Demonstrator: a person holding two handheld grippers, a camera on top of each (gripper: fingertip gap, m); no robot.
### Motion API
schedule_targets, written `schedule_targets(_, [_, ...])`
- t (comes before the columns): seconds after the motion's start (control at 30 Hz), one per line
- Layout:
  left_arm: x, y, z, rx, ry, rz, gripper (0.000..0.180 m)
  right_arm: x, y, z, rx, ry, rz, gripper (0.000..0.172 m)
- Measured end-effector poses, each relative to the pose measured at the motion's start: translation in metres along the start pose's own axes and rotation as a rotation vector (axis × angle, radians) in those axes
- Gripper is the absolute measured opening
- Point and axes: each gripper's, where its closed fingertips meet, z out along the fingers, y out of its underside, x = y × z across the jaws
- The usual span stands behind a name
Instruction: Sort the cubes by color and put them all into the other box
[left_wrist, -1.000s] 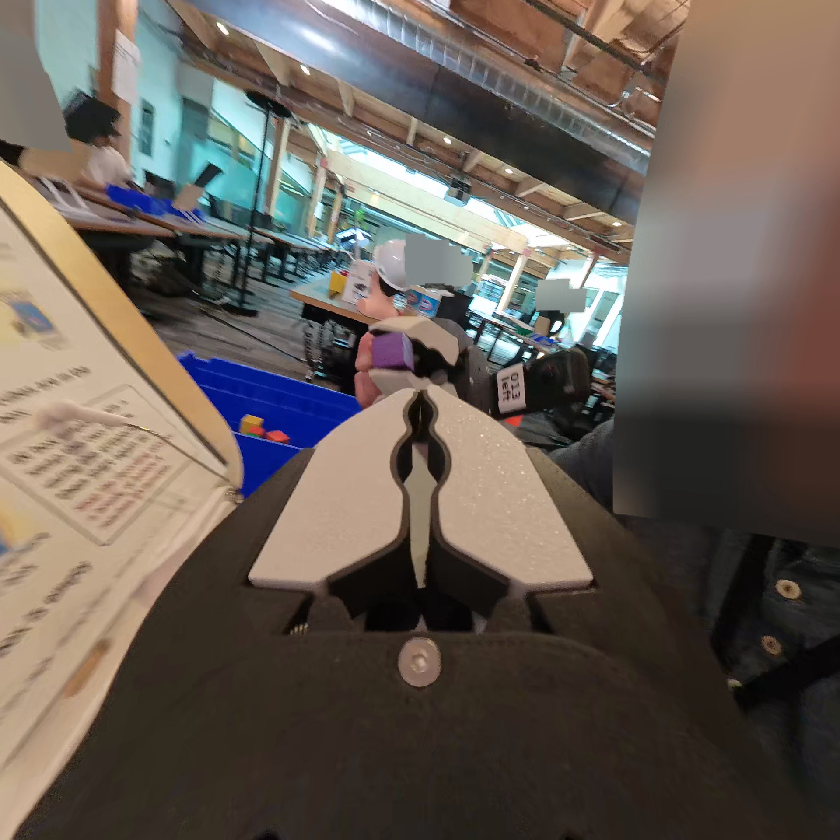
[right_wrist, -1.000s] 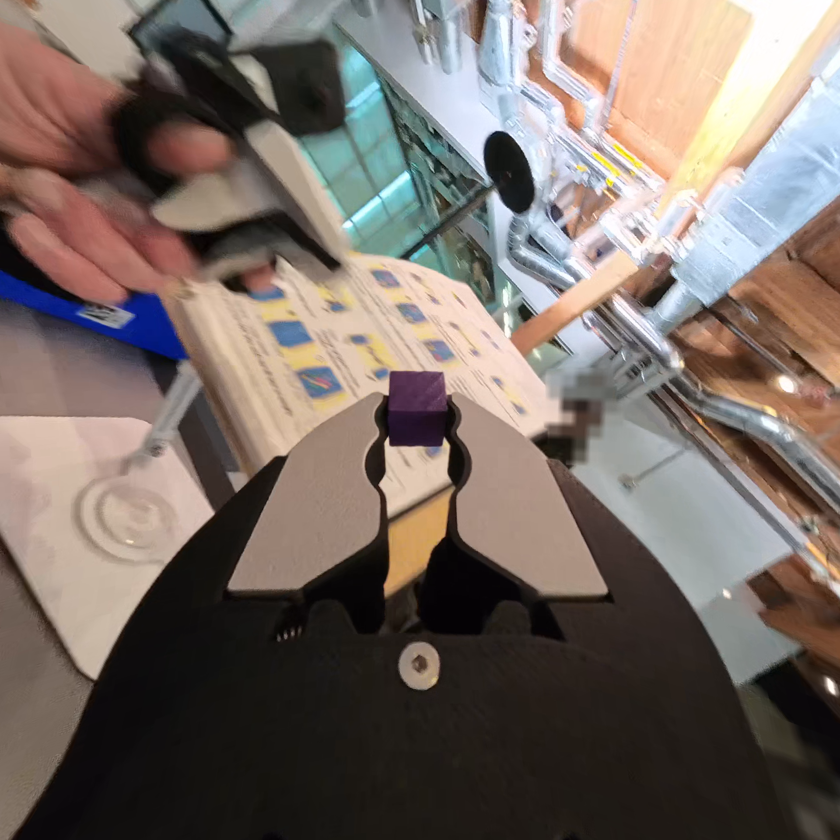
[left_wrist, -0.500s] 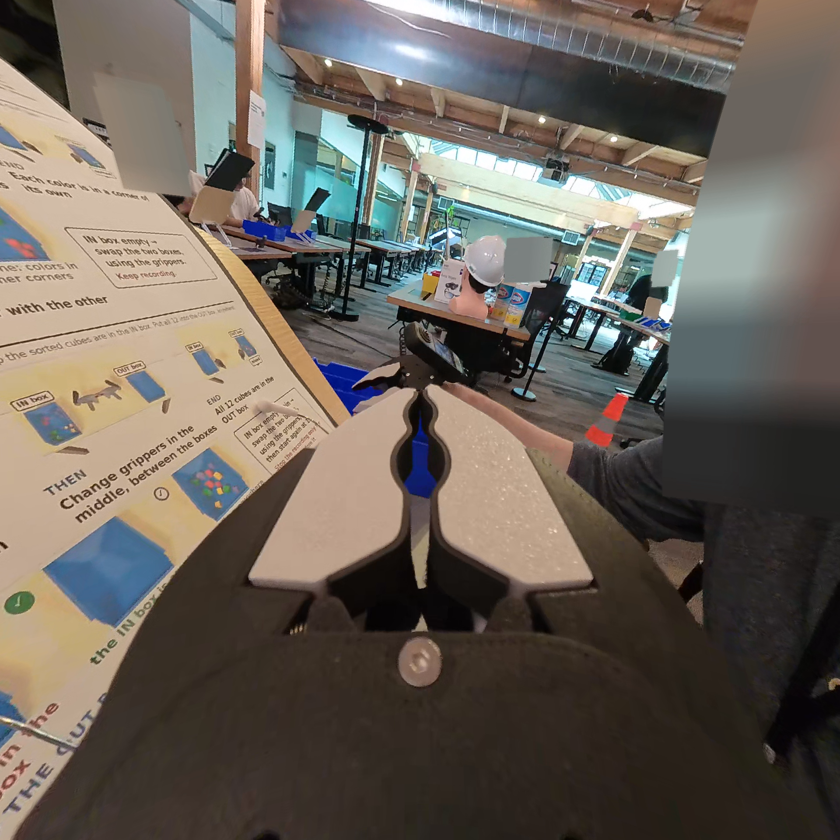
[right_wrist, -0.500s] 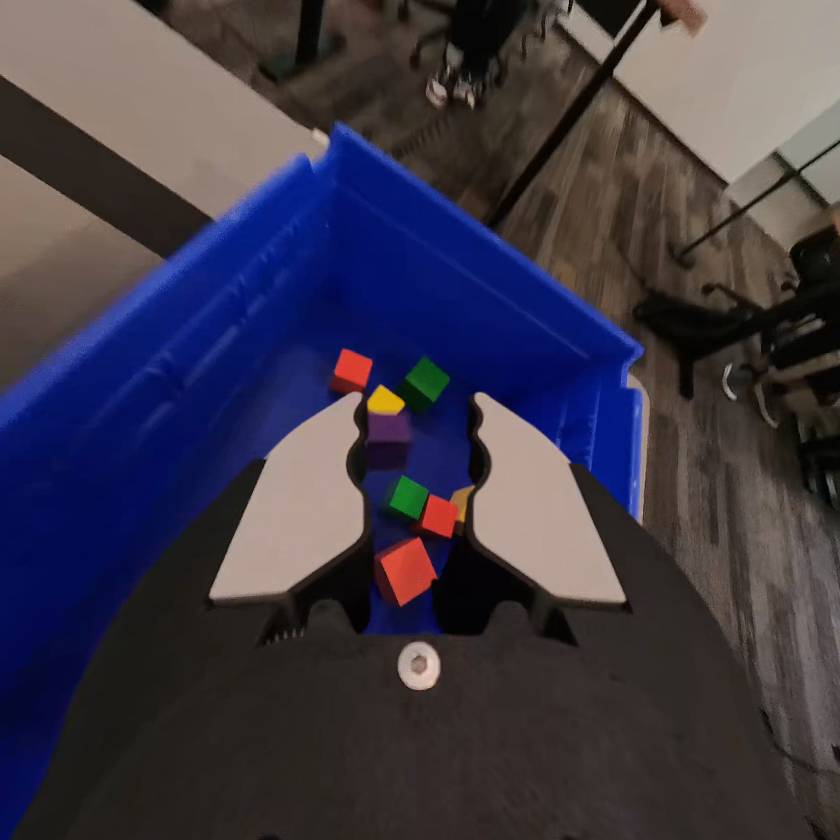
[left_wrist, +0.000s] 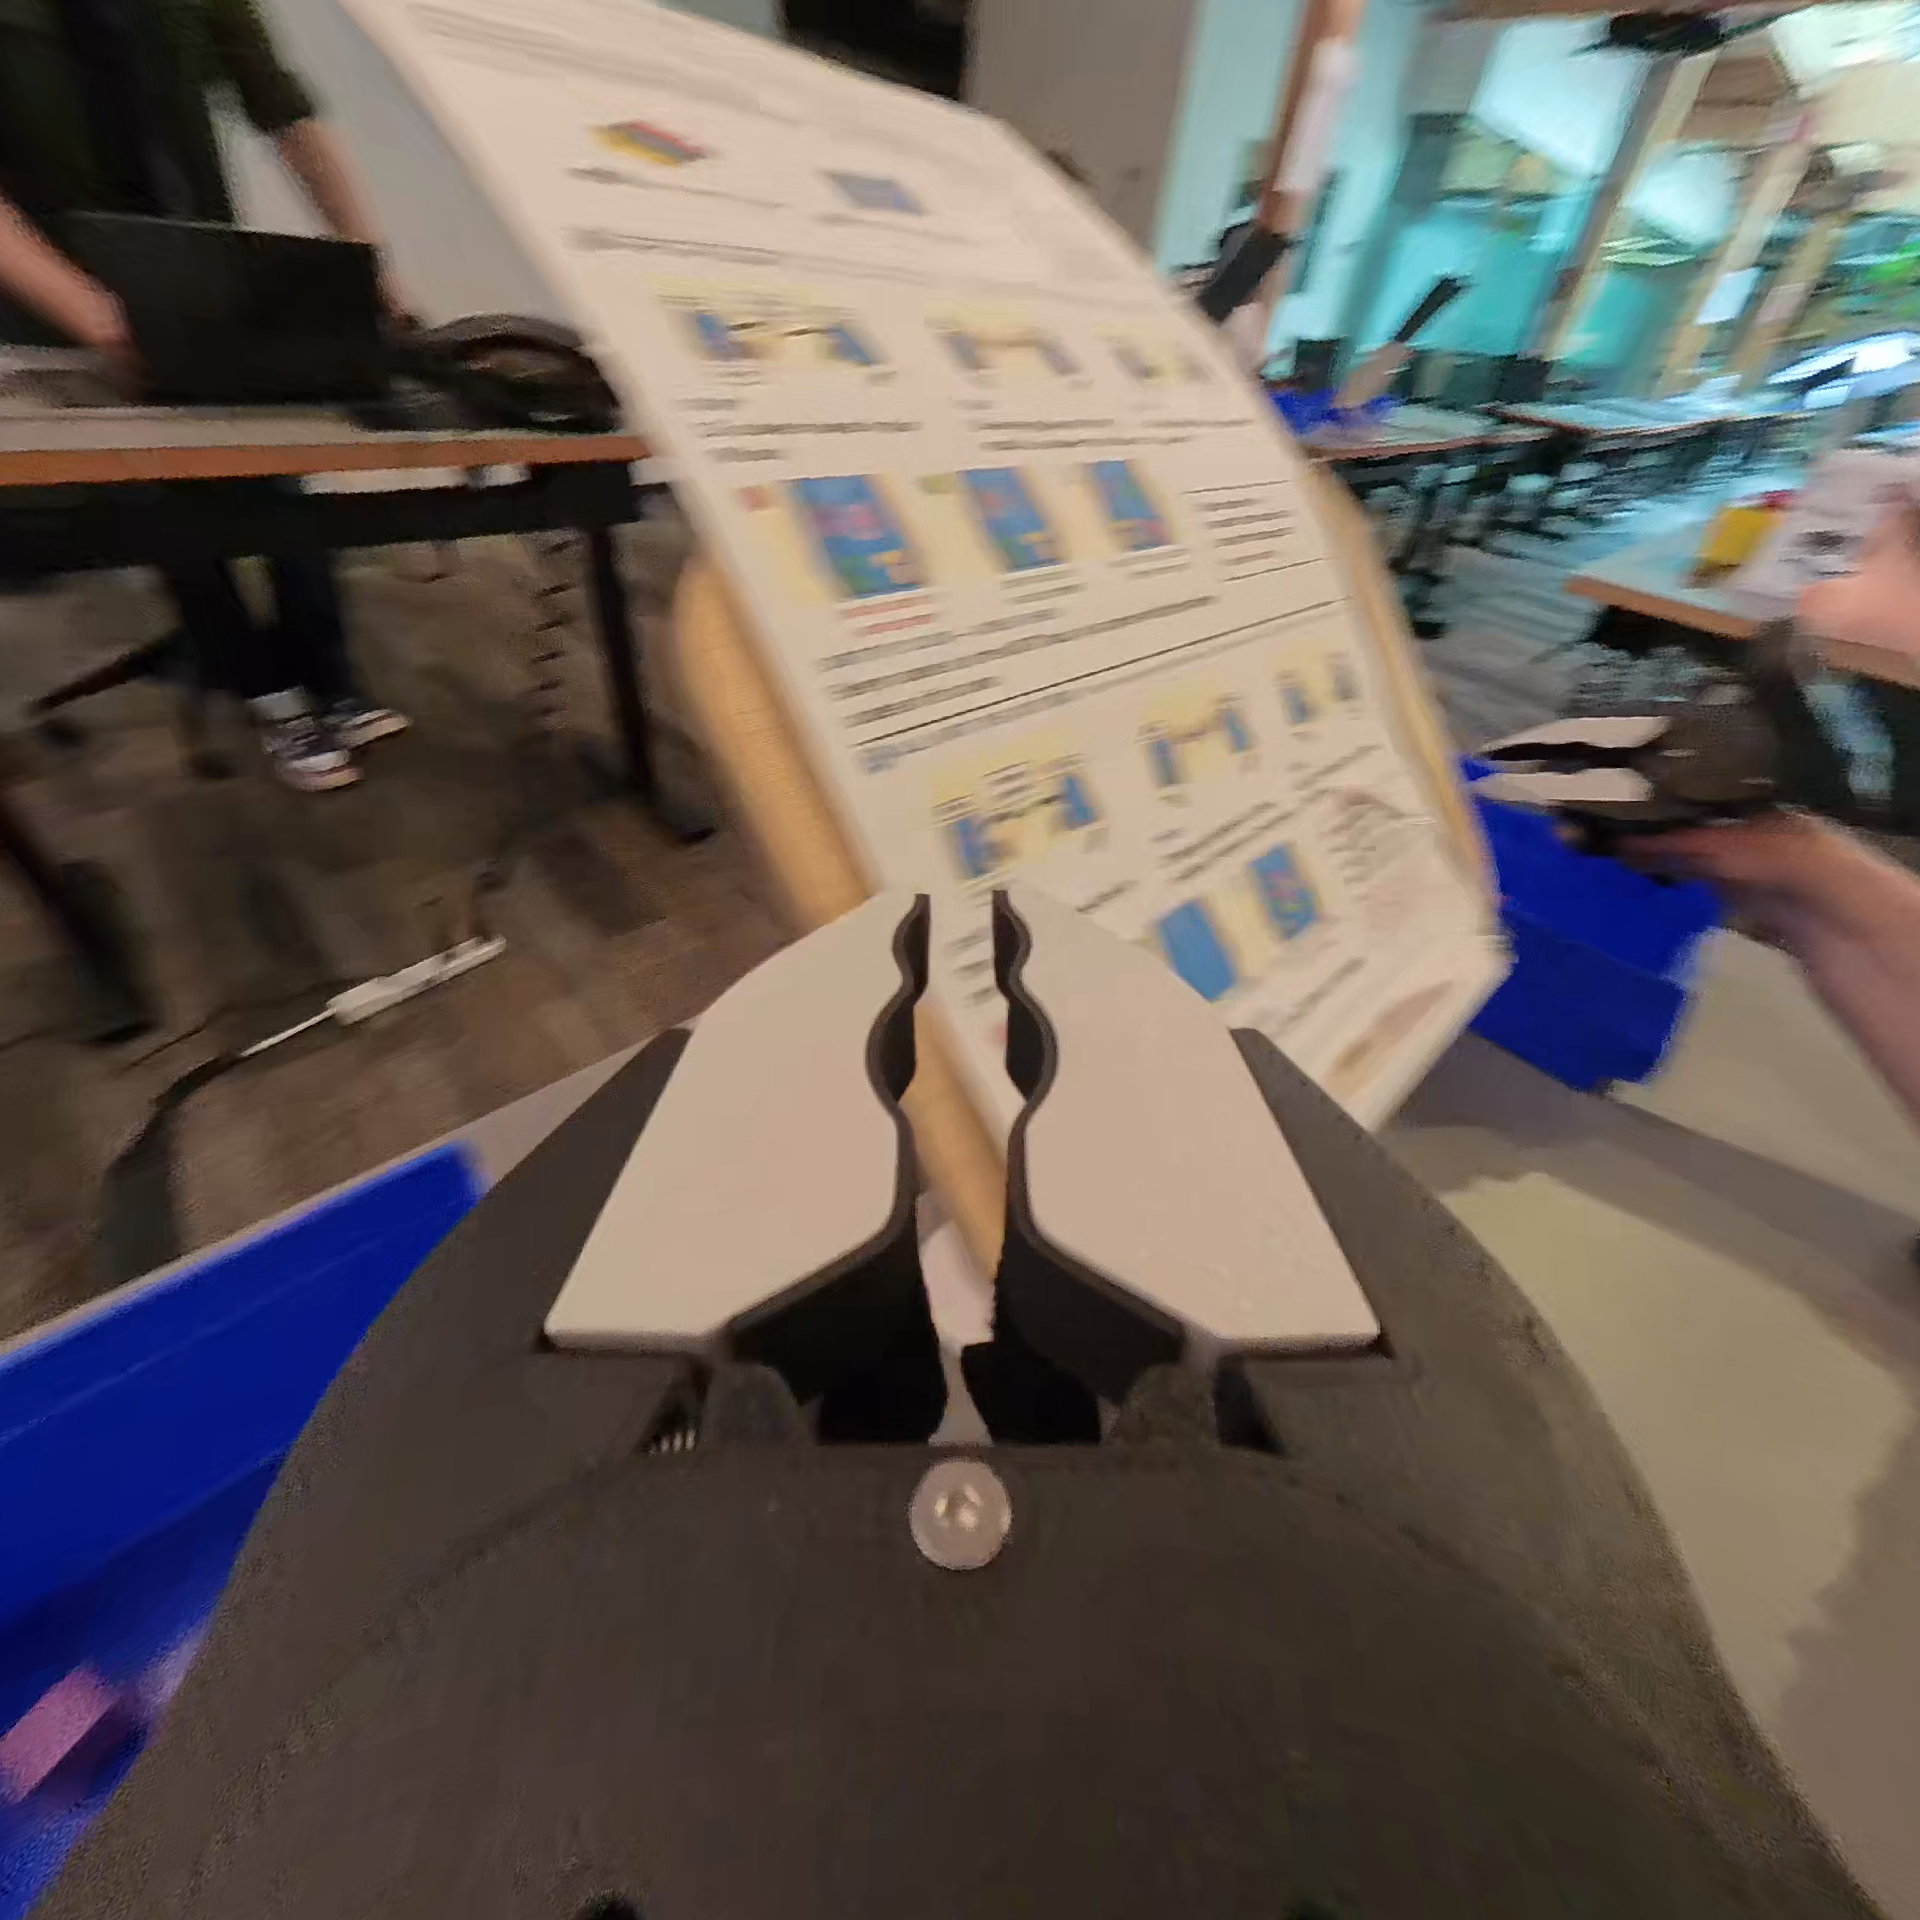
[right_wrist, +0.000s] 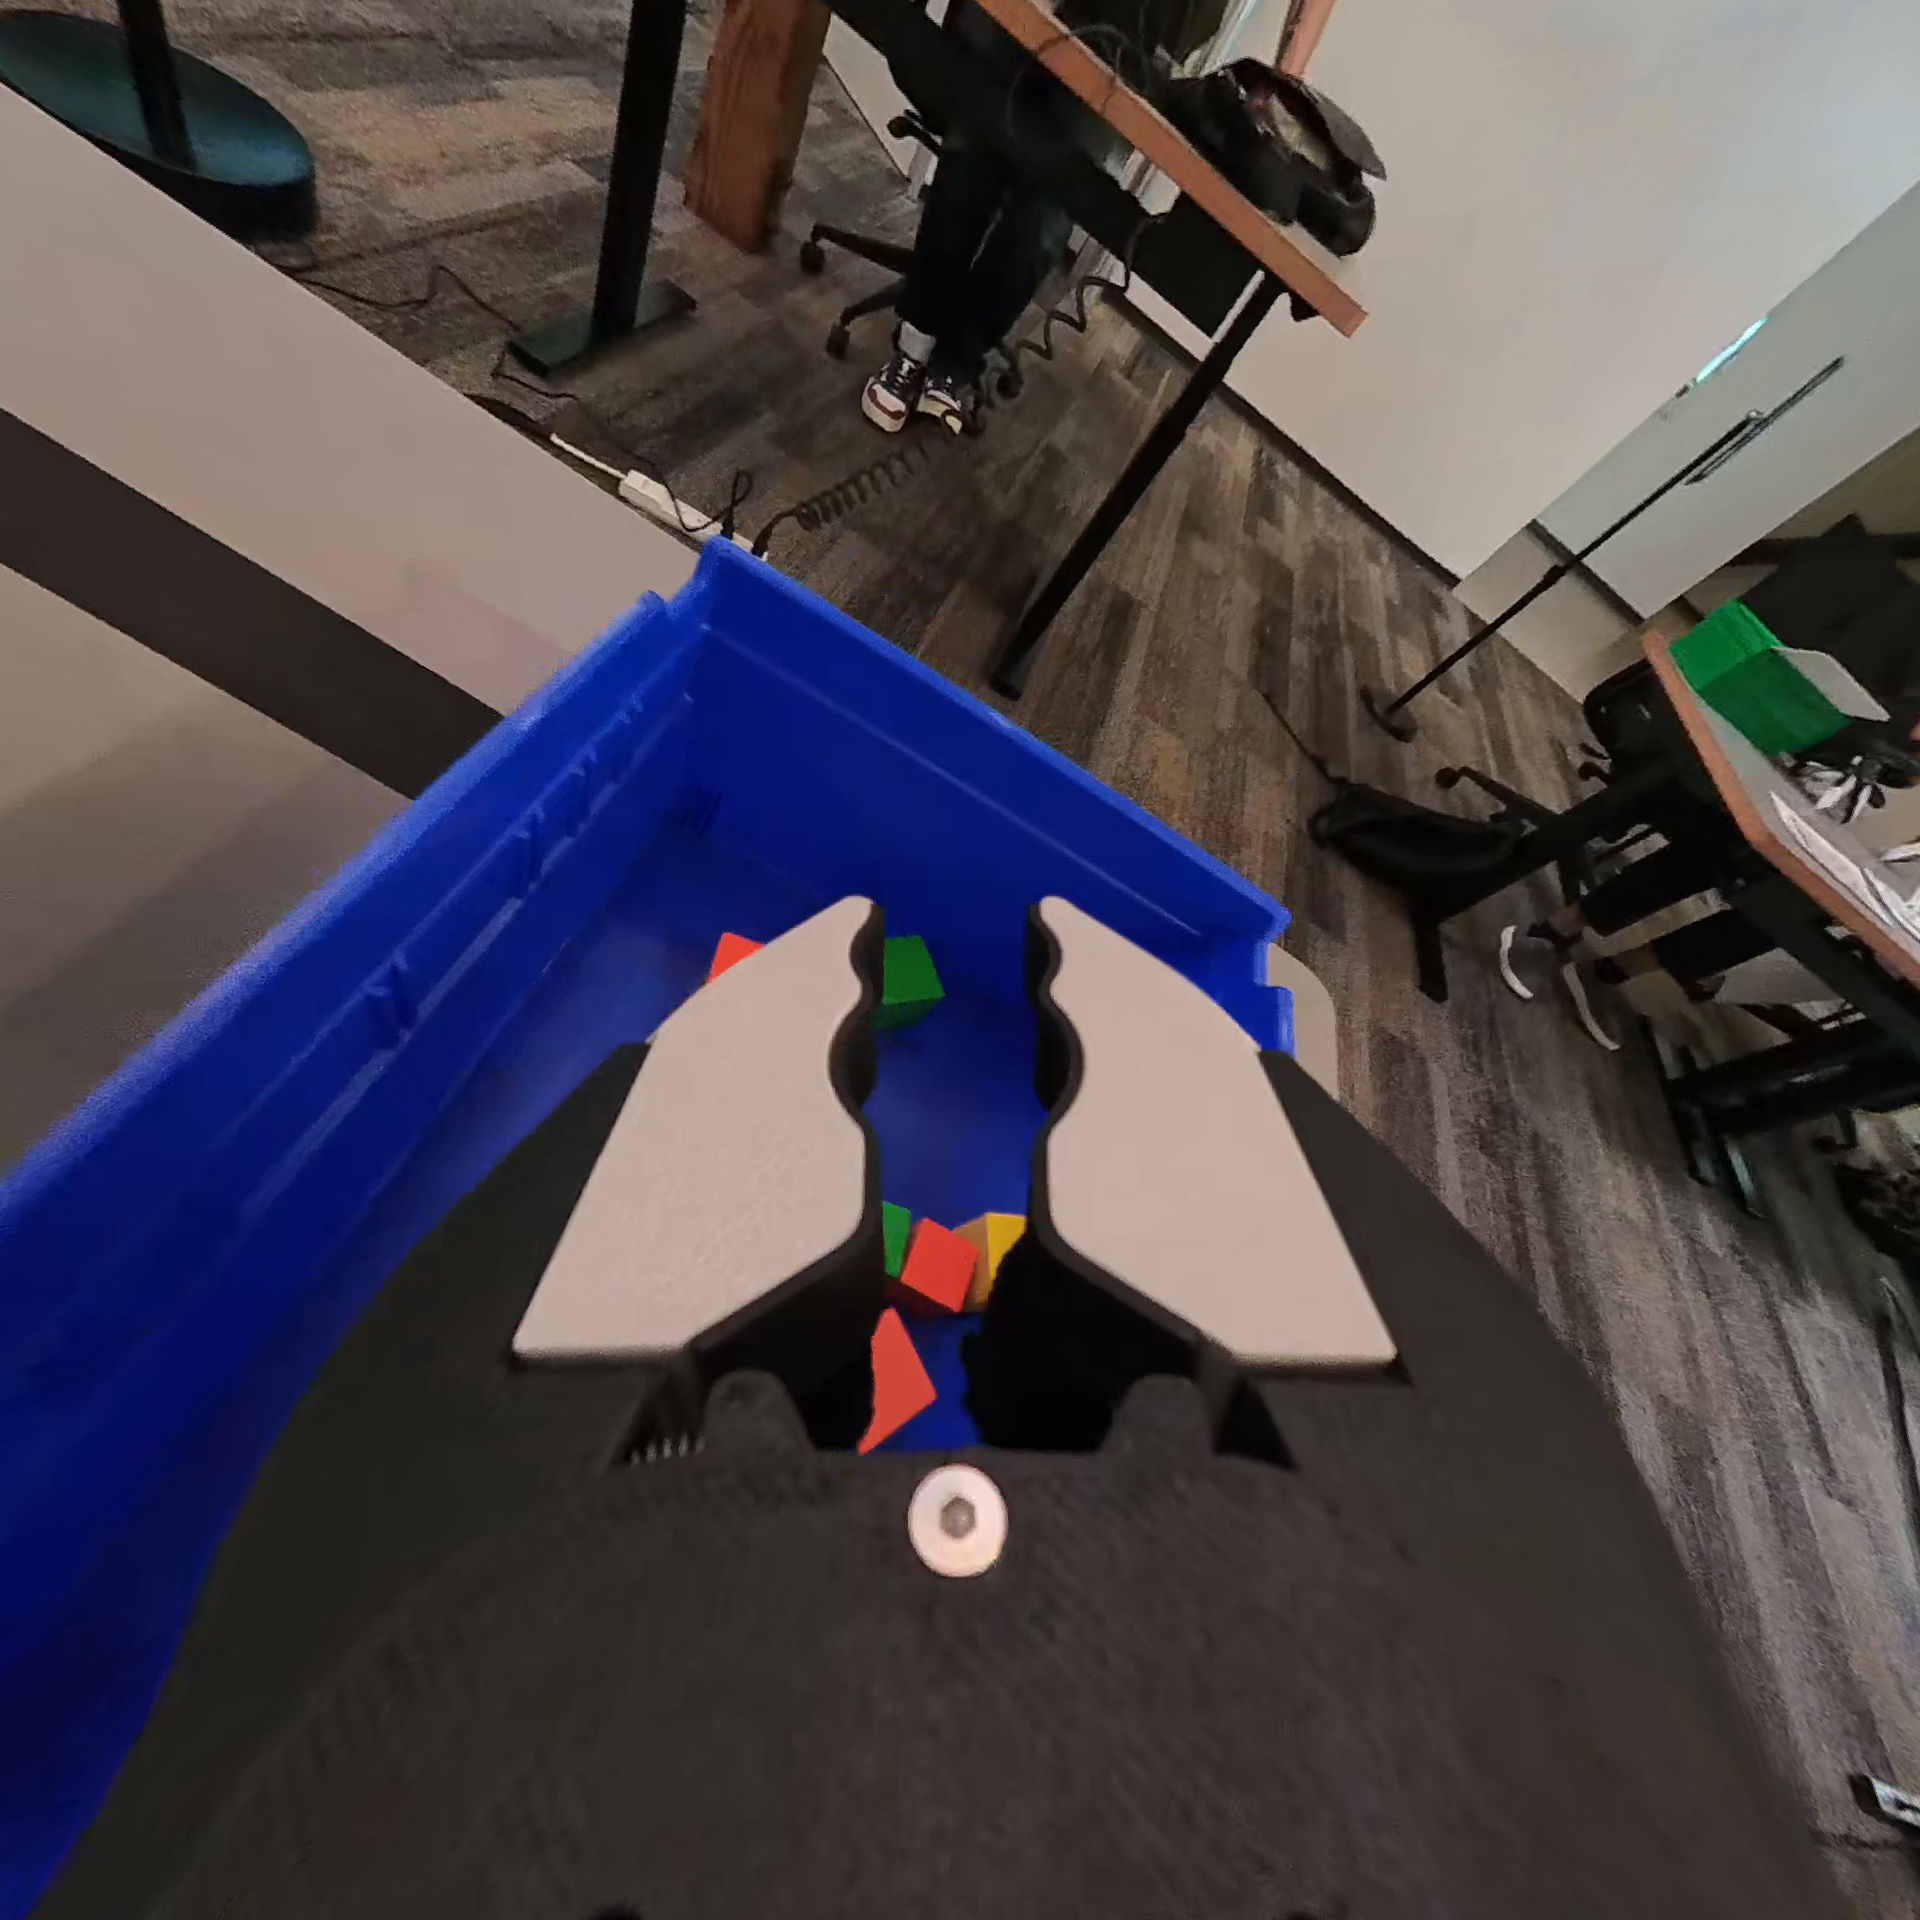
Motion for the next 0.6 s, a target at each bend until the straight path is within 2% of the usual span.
schedule_targets(0.1, [-0.073,0.026,-0.022,-0.118,-0.273,0.031,0.02,-0.007,-0.002,0.003,0.0,0.002,-0.031,0.025])
schedule_targets(0.17, [-0.111,0.052,-0.031,-0.207,-0.378,0.009,0.024,-0.014,-0.002,0.006,-0.005,-0.009,-0.049,0.025])
schedule_targets(0.3, [-0.162,0.122,-0.032,-0.417,-0.43,-0.134,0.036,-0.027,-0.007,0.009,0.004,-0.026,-0.083,0.025])
schedule_targets(0.4, [-0.202,0.175,-0.045,-0.607,-0.578,-0.142,0.035,-0.032,-0.011,0.01,0.01,-0.033,-0.094,0.025])
schedule_targets(0.5, [-0.219,0.209,-0.047,-0.686,-0.606,-0.227,0.045,-0.039,-0.012,0.011,0.015,-0.048,-0.099,0.025])
schedule_targets(0.6, [-0.237,0.227,-0.053,-0.736,-0.678,-0.242,0.045,-0.045,-0.012,0.013,0.01,-0.063,-0.115,0.025])
